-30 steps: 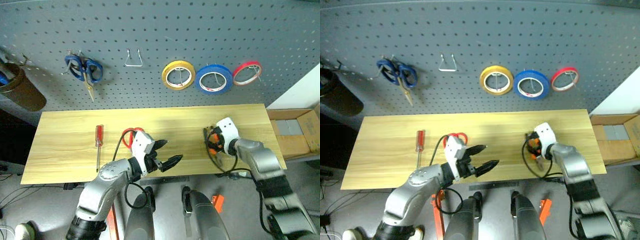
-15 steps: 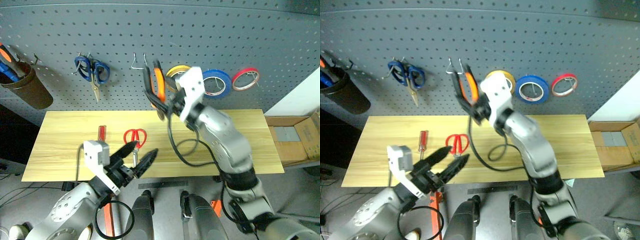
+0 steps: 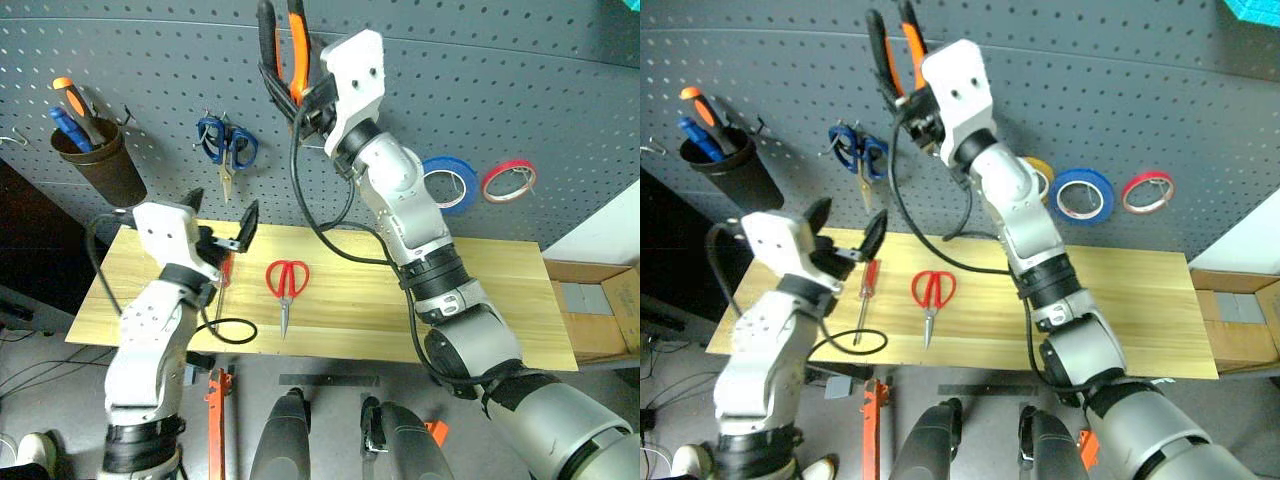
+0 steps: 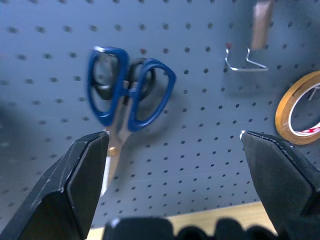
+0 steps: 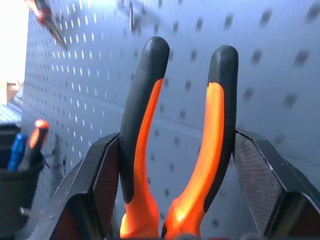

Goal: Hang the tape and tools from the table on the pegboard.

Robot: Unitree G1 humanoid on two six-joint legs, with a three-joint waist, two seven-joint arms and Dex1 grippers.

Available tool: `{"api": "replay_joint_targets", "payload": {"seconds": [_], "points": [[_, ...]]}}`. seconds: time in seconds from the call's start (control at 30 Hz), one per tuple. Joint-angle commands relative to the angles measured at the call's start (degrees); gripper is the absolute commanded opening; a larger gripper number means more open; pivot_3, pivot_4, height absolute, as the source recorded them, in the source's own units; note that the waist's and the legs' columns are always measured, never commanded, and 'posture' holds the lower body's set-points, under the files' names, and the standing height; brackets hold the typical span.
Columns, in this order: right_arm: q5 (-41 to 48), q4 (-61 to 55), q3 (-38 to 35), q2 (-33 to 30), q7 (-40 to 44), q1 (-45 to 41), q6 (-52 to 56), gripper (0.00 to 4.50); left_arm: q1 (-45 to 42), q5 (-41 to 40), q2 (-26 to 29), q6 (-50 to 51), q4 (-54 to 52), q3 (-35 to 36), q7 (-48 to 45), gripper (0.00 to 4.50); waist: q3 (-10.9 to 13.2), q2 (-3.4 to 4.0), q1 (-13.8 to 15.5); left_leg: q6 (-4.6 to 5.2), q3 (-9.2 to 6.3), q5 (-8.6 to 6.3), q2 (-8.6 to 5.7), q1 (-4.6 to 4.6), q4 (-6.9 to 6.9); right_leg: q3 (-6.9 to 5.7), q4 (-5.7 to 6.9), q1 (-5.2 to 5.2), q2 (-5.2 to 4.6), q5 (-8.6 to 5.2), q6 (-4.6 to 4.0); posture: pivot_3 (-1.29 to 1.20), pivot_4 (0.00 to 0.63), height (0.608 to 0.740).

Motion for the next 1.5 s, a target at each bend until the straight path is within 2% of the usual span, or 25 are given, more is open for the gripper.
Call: {"api": "replay_joint_targets", "payload": {"seconds": [0.03, 0.23, 0.6, 1.0, 1.23, 1.43, 1.5], "points": [[-0.99, 6.8, -1.48, 1.51, -2.59, -4.99, -7.53, 2.89, -2.57, 2.78, -1.24, -5.15, 4.55, -3.74, -2.63, 4.5, 0.0, 0.0, -0.03, -0.01, 0.0, 0.01, 0.01, 0.0, 0.0, -0.02, 0.02, -0.01, 0.0, 0.03, -0.05, 0.25, 0.174, 0.74], [-3.8, 15.28, -1.8, 1.2, -7.1, -9.74, -15.14, 2.89, -5.45, 3.75, -2.71, -6.66, 6.55, -4.93, -3.1, 4.5, 0.0, 0.0, -0.14, -0.13, -0.07, 0.07, 0.13, -0.02, -0.04, -0.09, 0.06, -0.05, -0.04, 0.11, -0.19, 0.23, 0.178, 0.74], [-3.52, 15.73, -3.7, 0.64, -7.86, -12.42, -16.62, 2.89, -6.12, 3.17, -2.41, -6.02, 7.6, -4.84, -5.21, 4.5, -0.01, -0.01, -0.24, -0.16, -0.09, 0.11, 0.12, 0.08, 0.08, -0.07, 0.39, -0.03, -0.05, 0.14, -0.24, 0.22, 0.174, 0.74], [-9.2, 27.38, -2.2, -0.46, -14.1, -6.72, -25.02, 2.89, -5.57, 3.32, -4.39, -3.96, 5.57, -5.82, -4.15, 4.5, -0.03, -0.03, -0.43, -0.2, -0.08, 0.37, 0.08, 0.35, 0.16, -0.02, 0.93, -0.01, -0.05, 0.2, -0.34, 0.23, 0.178, 0.74], [-8.11, 30.34, -3.28, 0.29, -12.6, -3.34, -23.53, 2.89, -5.4, 3.75, -4.75, -3.89, 5.47, -6.53, -4.16, 4.5, -0.15, -0.07, -0.18, -0.16, -0.09, 0.53, 0.04, 0.45, 0.16, -0.02, 0.98, 0.07, -0.05, 0.25, -0.42, 0.23, 0.178, 0.74], [-7.69, 29.97, -3.14, 0.89, -9.75, -2.77, -20.22, 2.89, -5.36, 3.55, -4.26, -4.27, 6.28, -5.87, -4.63, 4.5, -0.45, -0.03, -0.35, -0.13, -0.08, 0.56, 0.07, 1.08, 0.1, -0.02, 0.92, 0.64, -0.04, 0.22, -0.41, 0.23, 0.18, 0.74], [-7.7, 29.78, -2.97, 1.1, -8.78, -2.38, -18.79, 3.6, -5.45, 3.57, -4.2, -4.24, 6.46, -5.85, -4.7, 4.5, -0.65, -0.05, -0.55, -0.07, -0.08, 0.6, 0.07, 1.09, 0.1, -0.01, 0.93, 0.65, -0.04, 0.15, -0.29, 0.23, 0.179, 0.74]]}}
